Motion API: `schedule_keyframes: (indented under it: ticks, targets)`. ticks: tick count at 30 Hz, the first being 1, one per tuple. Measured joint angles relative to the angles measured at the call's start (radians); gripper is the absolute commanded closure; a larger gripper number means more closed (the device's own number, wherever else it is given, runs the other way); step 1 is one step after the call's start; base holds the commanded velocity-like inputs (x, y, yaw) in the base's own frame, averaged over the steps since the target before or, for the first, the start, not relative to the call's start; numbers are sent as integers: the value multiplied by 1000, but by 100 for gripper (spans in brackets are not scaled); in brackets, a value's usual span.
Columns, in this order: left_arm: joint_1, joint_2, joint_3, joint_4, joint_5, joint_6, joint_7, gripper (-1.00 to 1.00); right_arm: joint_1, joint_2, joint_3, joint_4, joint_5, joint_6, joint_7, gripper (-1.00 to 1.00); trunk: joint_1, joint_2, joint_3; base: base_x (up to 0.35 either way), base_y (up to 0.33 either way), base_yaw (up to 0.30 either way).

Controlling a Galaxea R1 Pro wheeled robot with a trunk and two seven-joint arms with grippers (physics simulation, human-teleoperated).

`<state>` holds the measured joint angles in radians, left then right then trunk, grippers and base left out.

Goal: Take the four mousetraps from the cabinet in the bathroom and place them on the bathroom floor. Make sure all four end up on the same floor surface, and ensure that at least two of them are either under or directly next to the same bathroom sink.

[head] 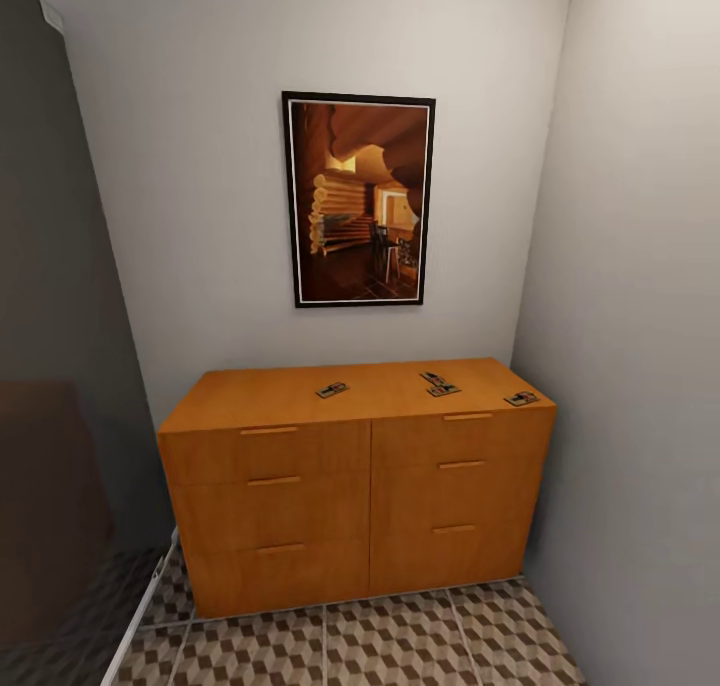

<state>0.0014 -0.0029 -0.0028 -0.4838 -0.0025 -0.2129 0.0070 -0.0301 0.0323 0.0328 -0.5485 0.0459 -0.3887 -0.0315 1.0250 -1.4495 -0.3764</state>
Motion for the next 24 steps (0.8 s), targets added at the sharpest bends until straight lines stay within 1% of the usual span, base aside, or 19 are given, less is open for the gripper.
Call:
schedule_keyframes:
  ticks: [5, 9, 15, 20, 24]
  targets:
    - [0, 0, 0, 0, -1, 0, 1, -100, 0, 0, 0, 0, 0, 0, 0, -100, 0, 0, 0, 0, -61, 42]
    - [0, 0, 0, 0, -1, 0, 1, -100, 0, 0, 0, 0, 0, 0, 0, -100, 0, 0, 0, 0, -125, 132]
    - [0, 0, 0, 0, -1, 0, 1, -100, 0, 0, 0, 0, 0, 0, 0, -100, 0, 0, 0, 0, -128, 235]
    - [0, 1, 0, 0, 0, 0, 1, -100, 0, 0, 0, 0, 0, 0, 0, -100, 0, 0, 0, 0, -40, 259]
    - [0, 1, 0, 0, 0, 0, 1, -100, 0, 0, 0, -1, 0, 0, 0, -100, 0, 0, 0, 0, -14, 140]
